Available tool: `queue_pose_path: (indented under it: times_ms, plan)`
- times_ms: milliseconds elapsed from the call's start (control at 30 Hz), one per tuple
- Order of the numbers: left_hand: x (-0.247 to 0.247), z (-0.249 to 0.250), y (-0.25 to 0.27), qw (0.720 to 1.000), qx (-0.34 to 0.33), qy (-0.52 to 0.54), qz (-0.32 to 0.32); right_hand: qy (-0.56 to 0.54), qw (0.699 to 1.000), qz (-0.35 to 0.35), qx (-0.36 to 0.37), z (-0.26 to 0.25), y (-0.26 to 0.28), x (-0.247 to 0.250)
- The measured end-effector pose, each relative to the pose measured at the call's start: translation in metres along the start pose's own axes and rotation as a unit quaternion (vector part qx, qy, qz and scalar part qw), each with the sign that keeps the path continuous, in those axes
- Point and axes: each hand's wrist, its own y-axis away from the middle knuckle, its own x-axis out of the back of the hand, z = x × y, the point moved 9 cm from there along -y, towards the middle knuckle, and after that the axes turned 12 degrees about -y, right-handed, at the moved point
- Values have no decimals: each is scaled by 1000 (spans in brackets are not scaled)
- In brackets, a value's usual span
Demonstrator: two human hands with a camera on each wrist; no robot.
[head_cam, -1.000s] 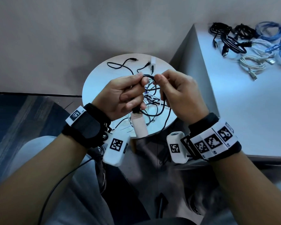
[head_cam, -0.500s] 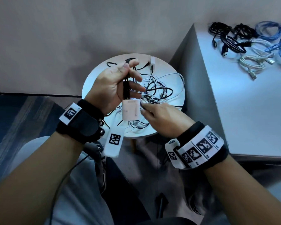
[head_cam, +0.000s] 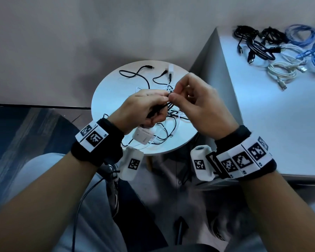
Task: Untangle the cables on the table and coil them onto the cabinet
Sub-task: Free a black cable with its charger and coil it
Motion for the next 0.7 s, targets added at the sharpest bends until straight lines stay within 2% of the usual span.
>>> queue_pose_path:
  times_ms: [133,233,367,533,633,700]
  plan:
    - [-6,2,4,995,7,82,-63,-73,996,30,39,-8,-1,11]
    - [-4,8,8,980,-16,186,-71,-116,992,35,33,-5,-5,15]
    - [-1,19,9,946,-45,313,-76,-31,998,59,20,7,-6,12]
    - [16,17,4,934,-58,352,19,128,992,12,0,19,1,-6]
    - [30,10,1,925,-56,362,100,189,978,-78,-31,29,7,-28]
    - [38,6,-1,927,-60,344,138,207,967,-149,-24,31,14,-45]
